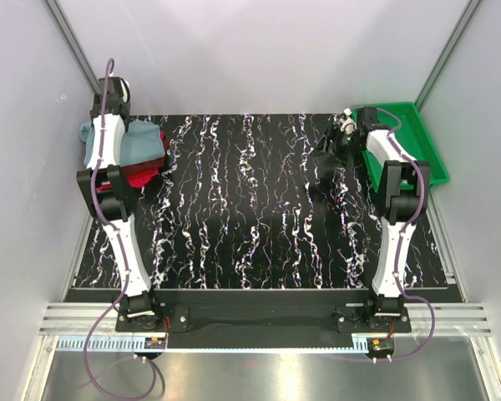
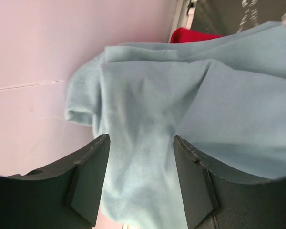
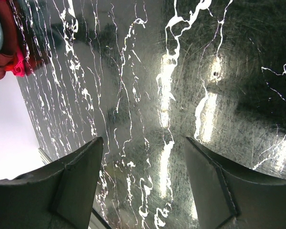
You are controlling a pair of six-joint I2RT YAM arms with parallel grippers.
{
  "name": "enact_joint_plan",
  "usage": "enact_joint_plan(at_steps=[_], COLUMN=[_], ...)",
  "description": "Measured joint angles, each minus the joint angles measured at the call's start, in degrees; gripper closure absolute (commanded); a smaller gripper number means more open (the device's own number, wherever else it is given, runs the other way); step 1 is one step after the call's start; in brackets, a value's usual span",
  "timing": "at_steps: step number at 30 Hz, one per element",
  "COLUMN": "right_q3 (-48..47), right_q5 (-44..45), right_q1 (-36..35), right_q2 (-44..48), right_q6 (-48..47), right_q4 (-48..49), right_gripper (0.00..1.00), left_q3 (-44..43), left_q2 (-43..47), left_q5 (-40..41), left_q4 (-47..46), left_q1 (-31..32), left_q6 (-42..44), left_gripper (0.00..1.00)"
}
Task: Fold and stack the t-shirts
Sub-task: Neatly place the folded tshirt to the corner
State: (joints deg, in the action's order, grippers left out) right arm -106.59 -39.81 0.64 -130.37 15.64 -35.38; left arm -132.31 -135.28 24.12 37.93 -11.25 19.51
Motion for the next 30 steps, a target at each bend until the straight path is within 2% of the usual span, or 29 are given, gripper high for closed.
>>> enact_joint_plan(at_steps=[9, 18, 24, 30], right_q3=[0.0, 0.0, 0.0, 0.1], right_q5=[0.2, 0.2, 0.3, 1.3], right_q1=[-2.3, -4.0, -4.0, -4.1], right_q2=[0.0, 0.0, 0.0, 0.0], right_q6=[0.1, 0.0, 0.0, 0.0], right_q4=[0.0, 0.0, 0.0, 0.0], right_gripper=[0.24, 0.24, 0.24, 0.24], left_q3=[0.0, 0.0, -0.1, -0.4], left_q2=[5.2, -0.6, -6.1, -6.9], left_q5=[-5.0, -12.0, -20.2, -26.6], left_q4=[1.1, 2.9, 4.7, 5.9], left_q1=[3.8, 4.9, 5.4, 8.1], left_q6=[-2.8, -5.3, -7.5, -8.7], left_gripper=[0.39, 0.39, 0.39, 0.38])
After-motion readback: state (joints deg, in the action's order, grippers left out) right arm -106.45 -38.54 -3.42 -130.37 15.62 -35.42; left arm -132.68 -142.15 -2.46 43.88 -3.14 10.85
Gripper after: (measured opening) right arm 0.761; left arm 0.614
